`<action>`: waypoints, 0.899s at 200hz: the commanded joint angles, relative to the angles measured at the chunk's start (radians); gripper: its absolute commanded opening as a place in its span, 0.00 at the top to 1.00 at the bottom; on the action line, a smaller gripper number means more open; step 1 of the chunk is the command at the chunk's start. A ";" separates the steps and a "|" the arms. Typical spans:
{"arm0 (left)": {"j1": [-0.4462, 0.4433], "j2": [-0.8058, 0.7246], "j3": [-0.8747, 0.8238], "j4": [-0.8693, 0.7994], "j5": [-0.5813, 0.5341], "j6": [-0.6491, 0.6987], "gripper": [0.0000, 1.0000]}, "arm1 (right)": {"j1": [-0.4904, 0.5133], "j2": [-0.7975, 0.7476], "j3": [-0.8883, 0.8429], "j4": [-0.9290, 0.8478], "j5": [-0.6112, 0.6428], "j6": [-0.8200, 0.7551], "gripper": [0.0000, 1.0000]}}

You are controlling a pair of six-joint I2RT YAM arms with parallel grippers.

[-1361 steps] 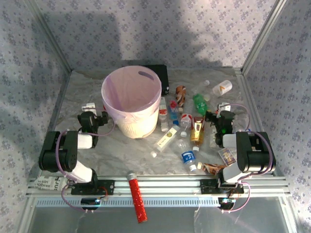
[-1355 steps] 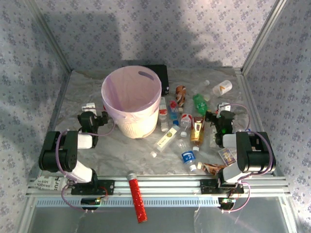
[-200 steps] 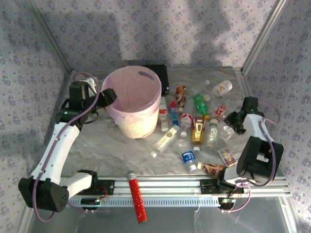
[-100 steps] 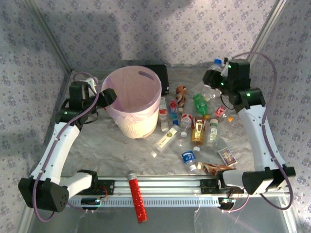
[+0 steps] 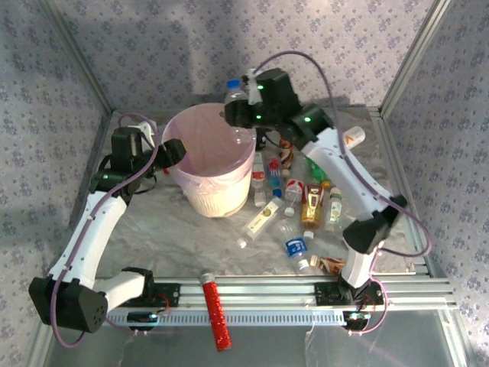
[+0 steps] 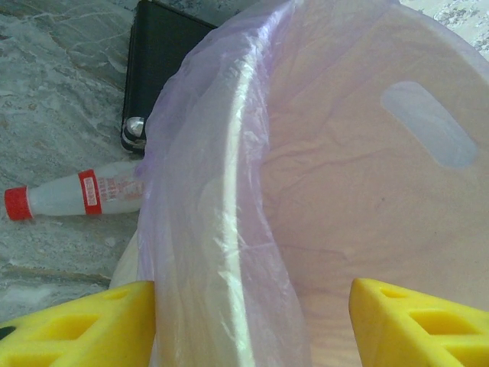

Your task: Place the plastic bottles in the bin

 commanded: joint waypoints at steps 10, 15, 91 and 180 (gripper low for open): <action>-0.012 0.017 0.009 -0.012 0.009 0.016 0.34 | 0.053 0.143 0.163 -0.151 0.014 -0.070 0.48; -0.012 0.016 0.009 -0.012 0.008 0.016 0.34 | 0.058 0.160 0.173 -0.163 0.010 -0.072 0.48; -0.012 0.013 0.005 -0.014 -0.004 0.018 0.34 | 0.108 0.310 0.168 -0.252 0.010 -0.116 0.40; -0.012 0.009 0.001 -0.015 -0.012 0.020 0.34 | 0.126 0.320 0.182 -0.263 0.020 -0.150 0.15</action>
